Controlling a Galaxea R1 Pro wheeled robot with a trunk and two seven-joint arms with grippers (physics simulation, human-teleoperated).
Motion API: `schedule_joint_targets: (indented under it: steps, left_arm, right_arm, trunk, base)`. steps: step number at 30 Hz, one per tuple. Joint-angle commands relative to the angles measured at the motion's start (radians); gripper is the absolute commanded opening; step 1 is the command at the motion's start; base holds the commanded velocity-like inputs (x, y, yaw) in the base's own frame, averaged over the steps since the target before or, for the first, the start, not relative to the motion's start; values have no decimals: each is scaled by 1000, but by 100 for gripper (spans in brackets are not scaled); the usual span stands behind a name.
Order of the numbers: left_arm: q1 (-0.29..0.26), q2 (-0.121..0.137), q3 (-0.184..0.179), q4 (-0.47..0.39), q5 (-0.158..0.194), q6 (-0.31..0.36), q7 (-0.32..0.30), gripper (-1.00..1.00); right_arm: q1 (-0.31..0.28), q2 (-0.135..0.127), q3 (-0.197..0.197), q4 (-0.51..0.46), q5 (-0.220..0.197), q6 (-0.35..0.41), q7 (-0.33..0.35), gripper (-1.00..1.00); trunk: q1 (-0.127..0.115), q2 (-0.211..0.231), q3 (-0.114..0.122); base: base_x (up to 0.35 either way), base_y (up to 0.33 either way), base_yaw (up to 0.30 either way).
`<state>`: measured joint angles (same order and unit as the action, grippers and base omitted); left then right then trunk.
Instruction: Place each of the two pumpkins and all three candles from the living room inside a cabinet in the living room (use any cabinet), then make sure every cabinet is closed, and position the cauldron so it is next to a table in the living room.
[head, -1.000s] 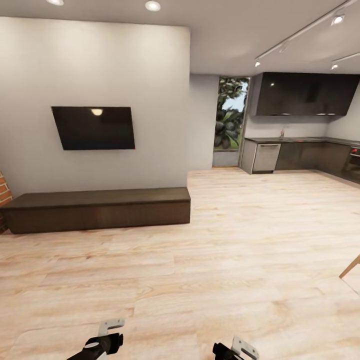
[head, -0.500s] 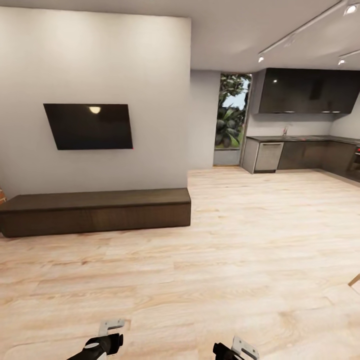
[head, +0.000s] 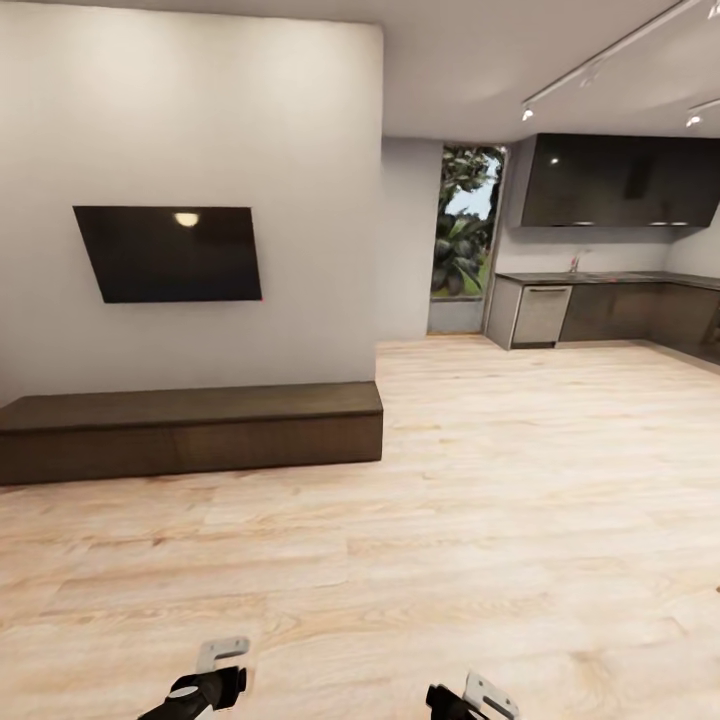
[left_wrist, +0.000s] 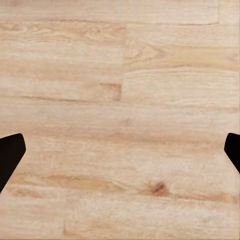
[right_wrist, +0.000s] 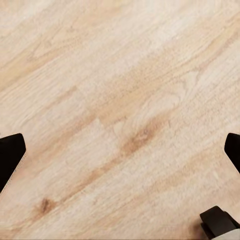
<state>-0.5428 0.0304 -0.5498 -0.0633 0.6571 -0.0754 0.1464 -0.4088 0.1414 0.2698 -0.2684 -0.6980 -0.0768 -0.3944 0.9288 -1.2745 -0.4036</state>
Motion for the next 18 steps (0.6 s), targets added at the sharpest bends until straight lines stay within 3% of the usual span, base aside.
schedule_joint_targets:
  steps: [1, 18]
  left_arm:
    - [0, 0, -9, -1, 7, -1, 4, 100]
    - [0, 0, -9, -1, 4, -1, 4, 100]
  right_arm:
    - [-1, 0, 8, 0, -11, -6, -4, 100]
    - [-1, -1, 7, 0, -13, -6, -4, 100]
  trunk:
    - [0, -1, -1]
    - [0, -1, -6]
  base:
    - [236, 0, 0]
    - [214, 0, 44]
